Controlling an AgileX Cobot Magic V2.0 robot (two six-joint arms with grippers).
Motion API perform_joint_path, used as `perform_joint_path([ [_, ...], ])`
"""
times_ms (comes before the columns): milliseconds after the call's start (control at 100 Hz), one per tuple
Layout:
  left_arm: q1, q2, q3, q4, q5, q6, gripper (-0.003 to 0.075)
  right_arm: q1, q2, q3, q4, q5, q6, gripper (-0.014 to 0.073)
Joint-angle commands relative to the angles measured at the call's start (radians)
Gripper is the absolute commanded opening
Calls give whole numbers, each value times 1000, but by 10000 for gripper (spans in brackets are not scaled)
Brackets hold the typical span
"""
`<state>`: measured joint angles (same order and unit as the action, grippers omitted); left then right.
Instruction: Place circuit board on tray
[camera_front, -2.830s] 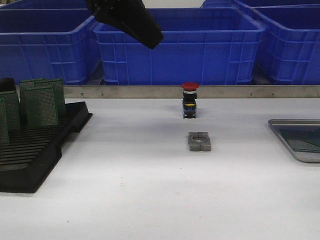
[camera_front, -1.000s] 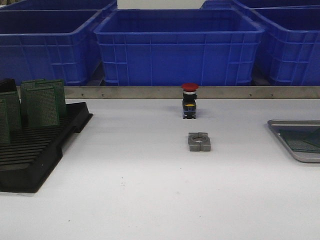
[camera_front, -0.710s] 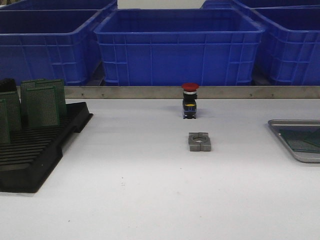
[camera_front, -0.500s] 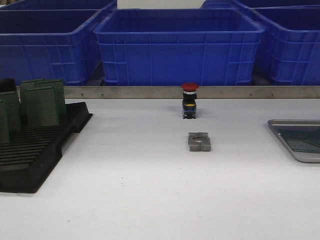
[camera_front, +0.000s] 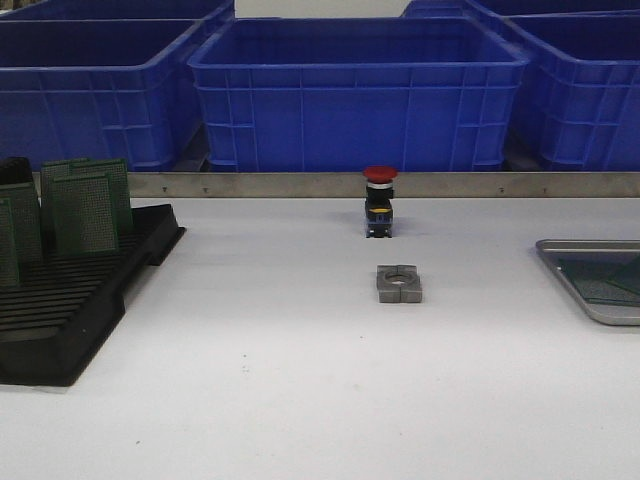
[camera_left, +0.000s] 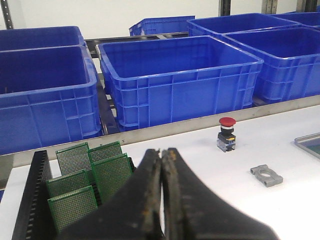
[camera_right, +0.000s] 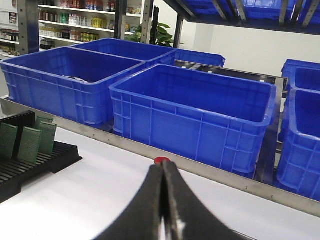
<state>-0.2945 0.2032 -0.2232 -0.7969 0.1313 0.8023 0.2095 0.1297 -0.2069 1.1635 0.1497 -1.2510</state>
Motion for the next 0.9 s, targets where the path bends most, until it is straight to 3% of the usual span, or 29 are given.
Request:
perform_joint_path([
  [0, 4, 6, -10, 26, -108, -30, -20, -1, 9, -27, 11, -24, -10, -62],
  [170, 118, -50, 45, 400, -116, -515, -20, -1, 9, -27, 11, -24, -10, -62],
  [300, 211, -110, 126, 634, -107, -752, -20, -1, 9, -27, 11, -24, -10, -62],
  [430, 224, -207, 240, 797, -113, -929, -20, -1, 9, -27, 11, -24, -10, -62],
  [520, 224, -238, 268, 823, -50, -959, -20, -1, 10, -27, 11, -25, -10, -62],
  [890, 224, -240, 274, 849, -3, -955, -20, -1, 10, -27, 11, -19, -10, -62],
])
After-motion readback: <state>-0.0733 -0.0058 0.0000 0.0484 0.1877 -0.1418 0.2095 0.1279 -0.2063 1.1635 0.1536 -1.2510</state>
